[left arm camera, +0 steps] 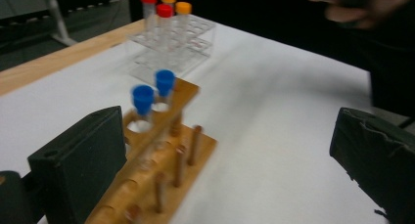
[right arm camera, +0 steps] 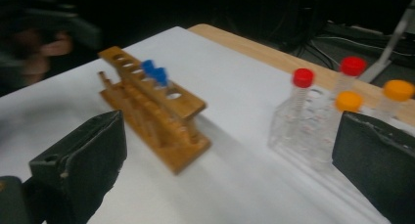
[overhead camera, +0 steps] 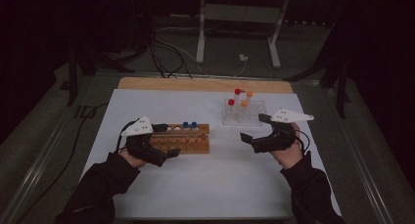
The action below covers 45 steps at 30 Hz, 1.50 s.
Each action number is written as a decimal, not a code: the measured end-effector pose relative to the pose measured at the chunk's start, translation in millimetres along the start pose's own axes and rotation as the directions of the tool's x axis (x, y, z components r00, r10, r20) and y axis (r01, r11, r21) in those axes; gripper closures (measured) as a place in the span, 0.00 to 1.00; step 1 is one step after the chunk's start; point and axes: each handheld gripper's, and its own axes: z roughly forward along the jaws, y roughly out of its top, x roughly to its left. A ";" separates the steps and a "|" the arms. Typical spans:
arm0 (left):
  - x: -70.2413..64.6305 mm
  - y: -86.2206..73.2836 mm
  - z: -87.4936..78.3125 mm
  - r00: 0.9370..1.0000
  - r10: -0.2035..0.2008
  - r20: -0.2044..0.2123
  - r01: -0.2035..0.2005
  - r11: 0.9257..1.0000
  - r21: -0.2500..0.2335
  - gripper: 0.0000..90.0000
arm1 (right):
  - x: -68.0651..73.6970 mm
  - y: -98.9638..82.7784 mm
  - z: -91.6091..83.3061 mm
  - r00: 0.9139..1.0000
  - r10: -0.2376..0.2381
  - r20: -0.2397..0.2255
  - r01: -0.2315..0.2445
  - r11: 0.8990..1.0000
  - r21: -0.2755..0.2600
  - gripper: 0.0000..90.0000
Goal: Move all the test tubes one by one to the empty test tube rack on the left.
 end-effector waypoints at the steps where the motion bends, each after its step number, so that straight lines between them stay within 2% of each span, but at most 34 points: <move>1: -2.4 -2.8 -3.1 1.000 0.000 0.011 0.000 1.000 -0.015 0.00 | -4.1 0.3 1.8 1.000 0.001 0.010 -0.001 1.000 -0.003 0.00; 5: -8.8 -13.5 -12.4 0.999 -0.019 0.041 0.021 0.999 -0.042 0.00 | -18.9 -0.6 10.8 0.999 -0.007 0.038 0.007 1.000 0.002 0.00; 6: -10.4 -16.3 -13.9 0.999 -0.017 0.032 0.019 0.999 -0.043 0.00 | -22.5 -1.5 13.7 0.999 -0.009 0.046 0.008 1.000 0.007 0.00; 8: -12.7 -21.8 -16.5 0.999 -0.034 0.039 0.036 0.999 -0.039 0.00 | -31.2 -4.6 22.2 0.998 -0.003 0.063 0.002 1.000 0.024 0.00; 13: -18.3 -36.5 -23.6 0.999 -0.045 0.020 0.046 0.998 -0.045 0.00 | -47.1 -13.4 40.4 0.995 0.016 0.100 -0.020 0.999 0.041 0.07; 17: -21.5 -44.2 -29.4 0.998 -0.058 0.016 0.059 0.997 -0.043 0.01 | -56.9 -18.9 55.3 0.990 0.023 0.141 -0.030 0.998 0.049 0.22; 19: -23.0 -47.2 -32.0 0.999 -0.052 0.005 0.052 0.998 -0.044 0.00 | -61.5 -20.4 63.6 0.987 0.029 0.160 -0.039 0.997 0.060 0.30; 25: -23.9 -53.1 -36.5 0.998 -0.061 0.002 0.061 0.997 -0.048 0.00 | -73.8 -23.4 87.1 0.975 0.062 0.215 -0.084 0.992 0.092 0.52; 27: -23.3 -53.8 -37.9 0.998 -0.065 0.003 0.065 0.997 -0.053 0.00 | -76.7 -23.4 92.1 0.973 0.071 0.220 -0.093 0.991 0.096 0.56; 28: -23.0 -54.0 -37.9 0.998 -0.063 0.006 0.063 0.997 -0.052 0.01 | -77.6 -23.4 95.1 0.970 0.062 0.237 -0.089 0.991 0.105 0.58; 30: -22.6 -54.7 -37.8 0.998 -0.063 0.003 0.063 0.997 -0.048 0.00 | -79.1 -24.0 98.9 0.970 0.053 0.235 -0.082 0.990 0.118 0.63; 34: -21.9 -55.6 -37.0 0.998 -0.061 0.006 0.061 0.997 -0.044 0.00 | -81.8 -26.2 105.8 0.966 0.051 0.253 -0.089 0.986 0.139 0.70; 39: -21.0 -56.1 -37.2 0.998 -0.066 0.005 0.067 0.997 -0.044 0.00 | -82.4 -26.9 107.8 0.962 0.053 0.267 -0.091 0.987 0.131 0.82; 45: -19.9 -56.8 -35.2 0.997 -0.070 0.012 0.070 0.997 -0.037 0.00 | -82.7 -24.8 108.5 0.964 0.039 0.264 -0.080 0.986 0.147 0.83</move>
